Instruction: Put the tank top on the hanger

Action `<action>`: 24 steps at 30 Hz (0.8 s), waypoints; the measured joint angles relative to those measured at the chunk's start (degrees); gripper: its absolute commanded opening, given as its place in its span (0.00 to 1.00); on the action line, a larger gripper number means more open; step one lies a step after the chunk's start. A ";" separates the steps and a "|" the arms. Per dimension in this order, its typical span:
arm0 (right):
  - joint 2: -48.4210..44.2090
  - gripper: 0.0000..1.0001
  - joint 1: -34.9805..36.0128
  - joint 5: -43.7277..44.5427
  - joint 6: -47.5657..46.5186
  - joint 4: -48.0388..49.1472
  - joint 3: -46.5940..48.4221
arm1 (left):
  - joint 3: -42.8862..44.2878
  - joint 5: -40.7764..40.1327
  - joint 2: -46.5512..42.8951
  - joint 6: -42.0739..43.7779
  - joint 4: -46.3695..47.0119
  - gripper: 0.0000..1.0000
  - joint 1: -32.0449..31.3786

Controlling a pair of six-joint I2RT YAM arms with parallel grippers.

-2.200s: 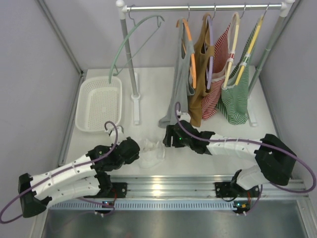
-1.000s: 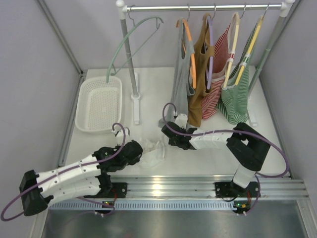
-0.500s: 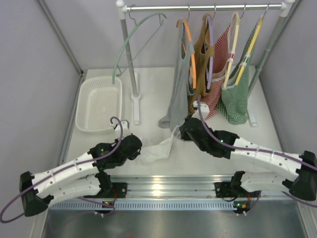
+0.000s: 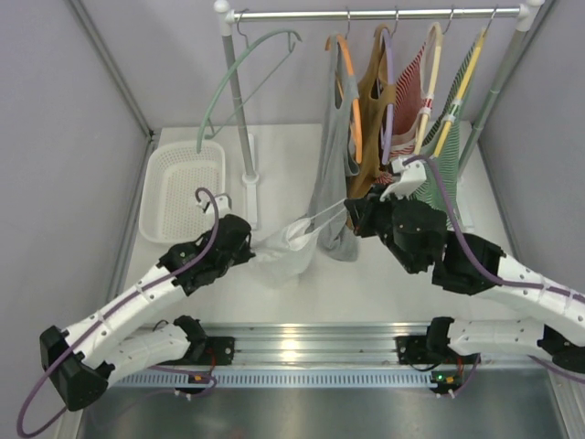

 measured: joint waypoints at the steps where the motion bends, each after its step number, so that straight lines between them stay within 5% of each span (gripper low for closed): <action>1: 0.35 0.00 0.00 0.35 -0.96 -0.44 1.84 | 0.90 0.92 0.26 0.87 0.13 0.00 0.96; 17: 15.26 0.00 -2.43 7.52 -17.57 -7.21 37.42 | 24.76 5.03 5.84 9.79 2.69 0.00 2.69; 24: 15.19 0.00 -2.69 6.93 -19.12 -9.01 42.27 | 26.64 9.86 8.90 11.52 4.22 0.00 2.73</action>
